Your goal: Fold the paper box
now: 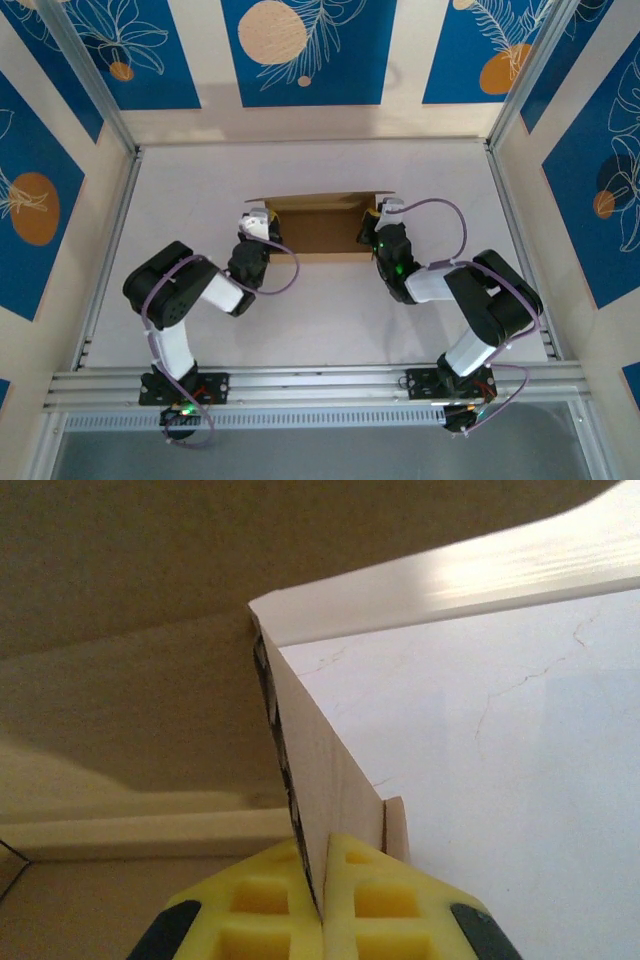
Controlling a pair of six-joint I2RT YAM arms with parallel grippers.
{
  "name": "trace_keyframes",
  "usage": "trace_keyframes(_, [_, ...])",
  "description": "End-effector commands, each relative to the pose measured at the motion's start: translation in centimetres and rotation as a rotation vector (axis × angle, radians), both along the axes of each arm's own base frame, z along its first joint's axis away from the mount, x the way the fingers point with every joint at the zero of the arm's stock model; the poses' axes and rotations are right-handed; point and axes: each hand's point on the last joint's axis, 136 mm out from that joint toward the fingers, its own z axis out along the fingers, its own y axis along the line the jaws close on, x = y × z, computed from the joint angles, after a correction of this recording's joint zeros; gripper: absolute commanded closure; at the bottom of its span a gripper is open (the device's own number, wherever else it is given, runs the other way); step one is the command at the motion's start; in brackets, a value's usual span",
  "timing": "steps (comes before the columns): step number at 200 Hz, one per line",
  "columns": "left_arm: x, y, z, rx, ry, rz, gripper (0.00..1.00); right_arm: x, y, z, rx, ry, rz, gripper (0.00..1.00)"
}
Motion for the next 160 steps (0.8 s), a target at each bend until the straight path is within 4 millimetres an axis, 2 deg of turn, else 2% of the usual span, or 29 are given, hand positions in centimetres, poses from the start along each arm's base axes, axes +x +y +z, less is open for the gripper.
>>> trace_keyframes(1, [-2.2,-3.6,-3.8,0.036,0.105,-0.177,0.87,-2.3,2.8,-3.4,-0.019,0.108,0.144,0.98])
trace_keyframes(33, [-2.4,-2.8,-4.4,0.059,0.115,-0.142,0.87,-2.5,2.3,-4.3,-0.015,0.135,0.125,0.97])
trace_keyframes(93, [-2.6,-2.1,-5.6,0.111,0.135,-0.12,0.88,-3.3,1.4,-5.7,-0.008,0.182,0.095,0.89])
trace_keyframes(160, [-2.5,-0.8,-5.5,0.178,0.121,-0.052,0.94,-2.8,0.9,-3.8,0.021,0.164,0.104,0.74])
